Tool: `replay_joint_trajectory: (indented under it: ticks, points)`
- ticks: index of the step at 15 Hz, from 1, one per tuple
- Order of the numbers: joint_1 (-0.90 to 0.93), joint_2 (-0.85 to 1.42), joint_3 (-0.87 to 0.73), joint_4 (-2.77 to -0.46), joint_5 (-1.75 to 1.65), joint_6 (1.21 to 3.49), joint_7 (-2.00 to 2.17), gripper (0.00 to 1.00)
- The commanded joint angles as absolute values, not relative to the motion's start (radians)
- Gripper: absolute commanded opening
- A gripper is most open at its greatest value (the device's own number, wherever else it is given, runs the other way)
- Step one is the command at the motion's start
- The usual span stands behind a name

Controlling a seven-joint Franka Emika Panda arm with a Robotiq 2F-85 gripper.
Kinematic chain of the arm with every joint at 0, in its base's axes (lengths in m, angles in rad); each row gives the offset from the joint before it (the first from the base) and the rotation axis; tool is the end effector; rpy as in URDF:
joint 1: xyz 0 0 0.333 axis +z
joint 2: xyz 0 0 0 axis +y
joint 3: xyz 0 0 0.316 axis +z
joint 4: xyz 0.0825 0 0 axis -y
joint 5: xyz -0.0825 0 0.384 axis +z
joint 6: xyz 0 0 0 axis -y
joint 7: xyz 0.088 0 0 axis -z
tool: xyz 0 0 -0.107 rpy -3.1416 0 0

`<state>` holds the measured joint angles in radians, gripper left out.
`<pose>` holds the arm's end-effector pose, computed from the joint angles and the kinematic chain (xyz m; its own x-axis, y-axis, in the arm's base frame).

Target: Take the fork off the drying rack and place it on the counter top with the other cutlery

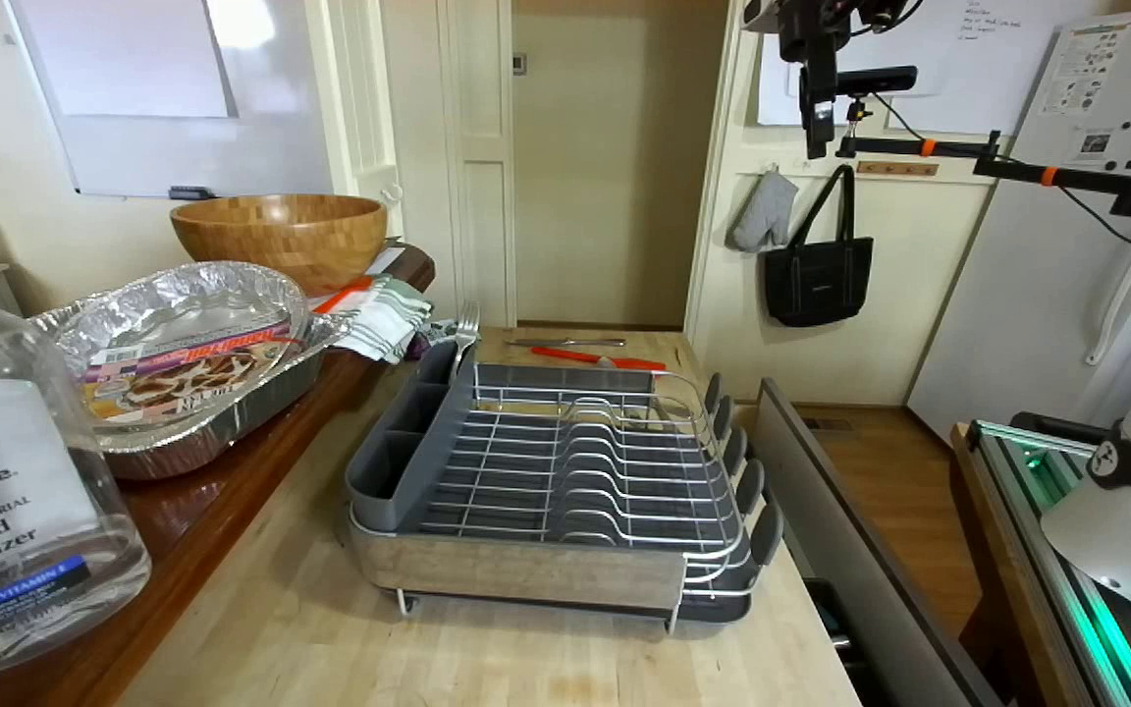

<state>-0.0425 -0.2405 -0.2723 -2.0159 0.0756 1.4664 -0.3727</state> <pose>0.4284 -0.1401 0.5303 0.9659 0.0990 -0.2394 0.0396 -0.9697 -0.2413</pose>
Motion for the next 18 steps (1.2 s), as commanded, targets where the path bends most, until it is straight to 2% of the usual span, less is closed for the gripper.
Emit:
replay_joint_trajectory:
  ticks: [1, 8, 17, 18]
  points:
    - [-0.062, -0.227, -0.232, -2.020, 0.082, 1.562, -0.403, 1.00]
    - [-0.023, -0.146, -0.172, -2.053, 0.153, 1.833, -0.590, 1.00]
    - [-0.033, -0.101, -0.139, -2.040, 0.169, 1.808, -0.652, 1.00]
    - [-0.037, -0.121, -0.139, -2.070, 0.173, 1.886, -0.629, 1.00]
